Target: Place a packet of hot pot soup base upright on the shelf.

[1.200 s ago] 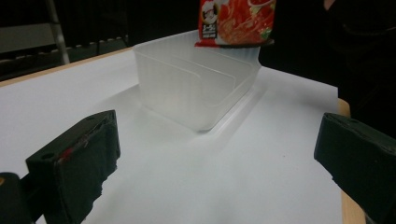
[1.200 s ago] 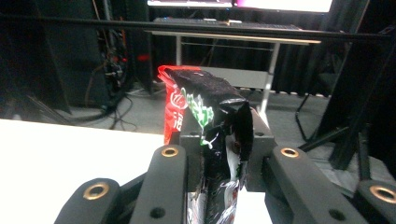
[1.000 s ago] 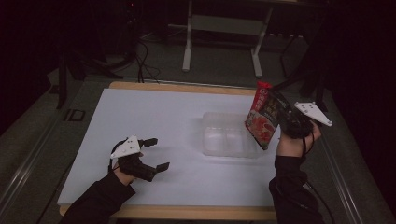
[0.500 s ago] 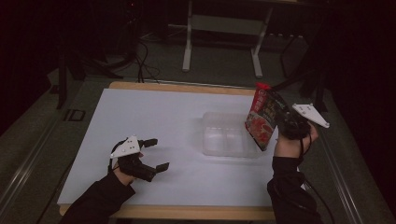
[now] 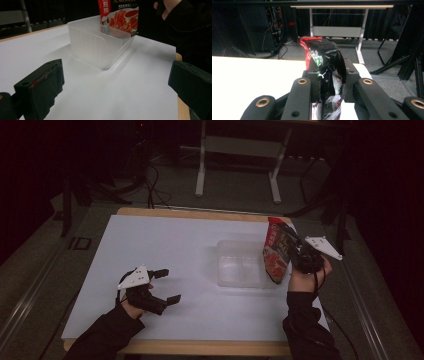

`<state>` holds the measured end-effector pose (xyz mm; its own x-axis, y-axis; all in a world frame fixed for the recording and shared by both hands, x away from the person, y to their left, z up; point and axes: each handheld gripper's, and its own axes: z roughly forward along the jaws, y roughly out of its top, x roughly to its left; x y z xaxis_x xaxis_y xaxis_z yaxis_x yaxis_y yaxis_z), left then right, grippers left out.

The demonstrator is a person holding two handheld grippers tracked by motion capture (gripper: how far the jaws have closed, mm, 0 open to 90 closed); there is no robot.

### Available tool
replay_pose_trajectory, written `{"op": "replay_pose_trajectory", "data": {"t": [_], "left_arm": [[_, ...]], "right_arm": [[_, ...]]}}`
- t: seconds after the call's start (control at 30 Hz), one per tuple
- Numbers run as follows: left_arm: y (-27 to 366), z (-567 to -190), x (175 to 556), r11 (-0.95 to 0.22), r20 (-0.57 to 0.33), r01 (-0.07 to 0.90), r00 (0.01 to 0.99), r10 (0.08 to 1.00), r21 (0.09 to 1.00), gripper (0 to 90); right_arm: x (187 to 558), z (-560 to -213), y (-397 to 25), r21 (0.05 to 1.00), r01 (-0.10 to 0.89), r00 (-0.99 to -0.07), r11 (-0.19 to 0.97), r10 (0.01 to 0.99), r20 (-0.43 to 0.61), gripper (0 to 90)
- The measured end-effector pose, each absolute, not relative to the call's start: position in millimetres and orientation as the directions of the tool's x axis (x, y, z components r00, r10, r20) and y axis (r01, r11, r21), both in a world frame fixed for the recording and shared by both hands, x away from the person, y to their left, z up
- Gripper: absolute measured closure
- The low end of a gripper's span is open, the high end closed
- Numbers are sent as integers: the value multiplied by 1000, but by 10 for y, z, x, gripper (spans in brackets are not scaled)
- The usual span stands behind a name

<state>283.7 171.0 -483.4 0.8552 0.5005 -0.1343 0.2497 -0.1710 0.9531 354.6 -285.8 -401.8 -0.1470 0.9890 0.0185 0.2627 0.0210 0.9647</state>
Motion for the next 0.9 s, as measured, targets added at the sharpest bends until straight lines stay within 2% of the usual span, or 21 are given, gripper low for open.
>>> {"op": "replay_pose_trajectory", "data": {"t": [0.33,0.77,0.83,0.9], "left_arm": [[1716,-4831,2833,-174,-133,249,856,499,953,5],[1708,-4833,2834,-175,-136,253,857,498,952,5],[1707,-4833,2829,-175,-135,250,860,493,952,6],[1709,-4828,2827,-180,-130,248,859,495,952,6]], "right_arm": [[3426,-4165,-2885,955,296,-176,7,983,48,735],[3255,-4306,-2989,958,286,-170,-38,981,90,720],[3253,-4307,-2993,956,288,-171,-45,980,98,693],[3254,-4300,-2992,955,292,-174,-43,980,98,616]]}}
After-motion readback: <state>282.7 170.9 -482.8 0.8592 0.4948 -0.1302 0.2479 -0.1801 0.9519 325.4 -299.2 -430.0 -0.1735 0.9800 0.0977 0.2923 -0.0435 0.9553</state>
